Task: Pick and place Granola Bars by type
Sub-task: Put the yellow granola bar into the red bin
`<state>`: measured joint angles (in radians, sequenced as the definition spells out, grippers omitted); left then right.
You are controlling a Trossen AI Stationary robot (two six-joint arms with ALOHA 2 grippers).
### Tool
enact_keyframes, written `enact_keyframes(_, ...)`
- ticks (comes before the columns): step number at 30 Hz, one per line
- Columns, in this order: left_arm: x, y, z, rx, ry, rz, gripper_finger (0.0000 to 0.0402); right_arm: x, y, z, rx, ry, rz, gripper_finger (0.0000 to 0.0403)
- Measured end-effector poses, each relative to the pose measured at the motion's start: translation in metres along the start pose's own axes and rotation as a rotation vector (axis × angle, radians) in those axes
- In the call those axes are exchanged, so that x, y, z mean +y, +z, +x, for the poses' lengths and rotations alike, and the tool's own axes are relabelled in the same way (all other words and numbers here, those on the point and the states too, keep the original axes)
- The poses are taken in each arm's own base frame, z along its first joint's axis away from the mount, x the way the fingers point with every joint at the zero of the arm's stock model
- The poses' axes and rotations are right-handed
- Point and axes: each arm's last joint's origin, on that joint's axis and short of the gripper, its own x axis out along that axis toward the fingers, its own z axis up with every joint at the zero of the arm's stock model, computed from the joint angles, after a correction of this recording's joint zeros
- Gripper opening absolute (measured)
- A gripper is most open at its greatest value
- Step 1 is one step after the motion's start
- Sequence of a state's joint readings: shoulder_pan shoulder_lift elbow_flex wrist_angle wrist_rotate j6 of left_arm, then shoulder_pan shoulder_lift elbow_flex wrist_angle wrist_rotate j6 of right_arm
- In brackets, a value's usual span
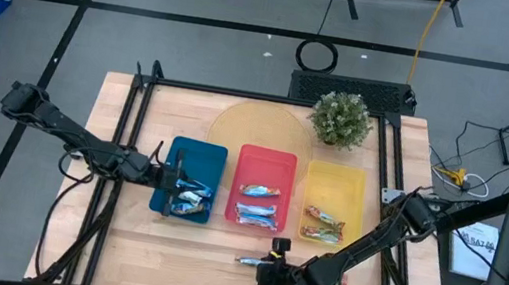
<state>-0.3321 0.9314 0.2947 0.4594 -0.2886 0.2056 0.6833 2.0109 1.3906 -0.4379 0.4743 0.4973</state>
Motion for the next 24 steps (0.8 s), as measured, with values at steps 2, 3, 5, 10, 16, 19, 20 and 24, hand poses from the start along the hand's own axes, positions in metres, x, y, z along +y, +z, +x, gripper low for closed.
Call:
enact_keyframes(2, 0.000, 0.000, 0.000, -0.003, 0.000, -0.001, 0.0009, -0.002, -0.003, 0.003, 0.008, -0.008, -0.001, 0.0168)
enact_keyframes(3, 0.000, 0.000, 0.000, -0.003, 0.000, -0.001, 0.0014, -0.004, -0.004, 0.004, 0.006, -0.010, 0.004, 0.0164)
enact_keyframes(5, 0.000, 0.000, 0.000, -0.002, 0.000, 0.000, 0.0025, -0.006, -0.006, 0.008, 0.004, -0.008, 0.012, 0.0157)
enact_keyframes(10, 0.000, 0.000, 0.000, -0.003, 0.000, 0.000, 0.0043, -0.011, -0.017, 0.016, 0.035, -0.008, 0.006, 0.0131)
enact_keyframes(16, 0.000, 0.000, 0.000, -0.003, 0.000, 0.000, 0.0046, -0.018, -0.026, 0.025, 0.037, 0.023, 0.030, 0.0098)
enact_keyframes(19, 0.000, 0.000, 0.000, -0.002, 0.000, -0.008, 0.0046, -0.018, -0.027, 0.026, 0.038, 0.020, 0.021, 0.0072)
enact_keyframes(20, 0.000, 0.000, 0.000, -0.002, 0.000, -0.016, 0.0046, -0.018, -0.026, 0.026, 0.037, 0.020, 0.023, 0.0062)
enact_keyframes(24, 0.000, 0.000, 0.000, -0.002, 0.000, -0.036, 0.0046, -0.019, -0.024, 0.024, 0.019, 0.032, 0.027, 0.0028)
